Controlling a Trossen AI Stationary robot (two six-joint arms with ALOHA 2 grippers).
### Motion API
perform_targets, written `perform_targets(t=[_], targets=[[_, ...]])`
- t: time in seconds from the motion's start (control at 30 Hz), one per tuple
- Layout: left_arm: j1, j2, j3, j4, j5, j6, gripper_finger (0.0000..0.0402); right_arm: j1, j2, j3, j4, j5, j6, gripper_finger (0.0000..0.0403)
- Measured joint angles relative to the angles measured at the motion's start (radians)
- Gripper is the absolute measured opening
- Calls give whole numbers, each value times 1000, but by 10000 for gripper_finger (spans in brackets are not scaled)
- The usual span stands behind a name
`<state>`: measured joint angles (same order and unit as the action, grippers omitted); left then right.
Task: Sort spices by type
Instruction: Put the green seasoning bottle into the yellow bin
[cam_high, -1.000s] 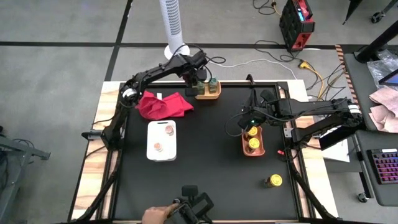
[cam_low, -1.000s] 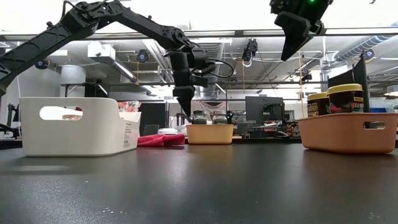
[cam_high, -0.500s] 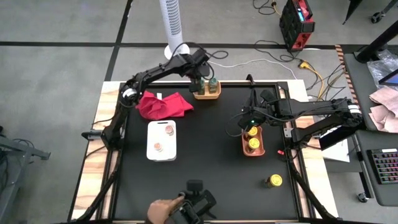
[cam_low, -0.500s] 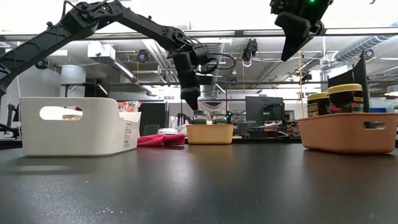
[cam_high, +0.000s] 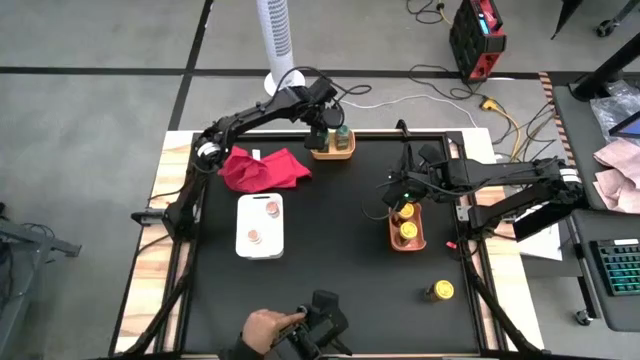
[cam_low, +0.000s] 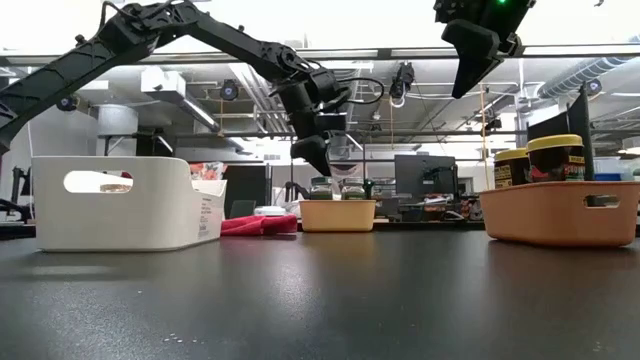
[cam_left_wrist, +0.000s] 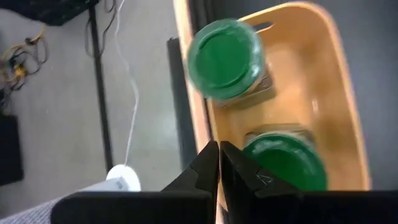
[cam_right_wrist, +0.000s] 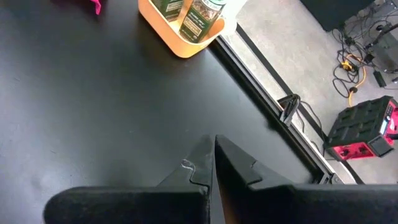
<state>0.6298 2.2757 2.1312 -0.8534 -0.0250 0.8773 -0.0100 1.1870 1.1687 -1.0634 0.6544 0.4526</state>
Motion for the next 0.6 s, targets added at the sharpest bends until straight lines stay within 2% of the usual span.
perform_targets(t=[0.17,0.27,0.4,0.47,0.6], targets=[[1,0,76,-81,-41,-23,0,0,0,0,0,0,0,9],[1,-2,138,-242,17,-27,0,0,0,0,0,0,0,9],[-1,-3,149,-429,83,-26,0,0,0,0,0,0,-1,9],[0,-3,128,-444,109,-29,0,0,0,0,0,0,-1,9],[1,4,73,-358,125,-46,0,0,0,0,0,0,-1,9]])
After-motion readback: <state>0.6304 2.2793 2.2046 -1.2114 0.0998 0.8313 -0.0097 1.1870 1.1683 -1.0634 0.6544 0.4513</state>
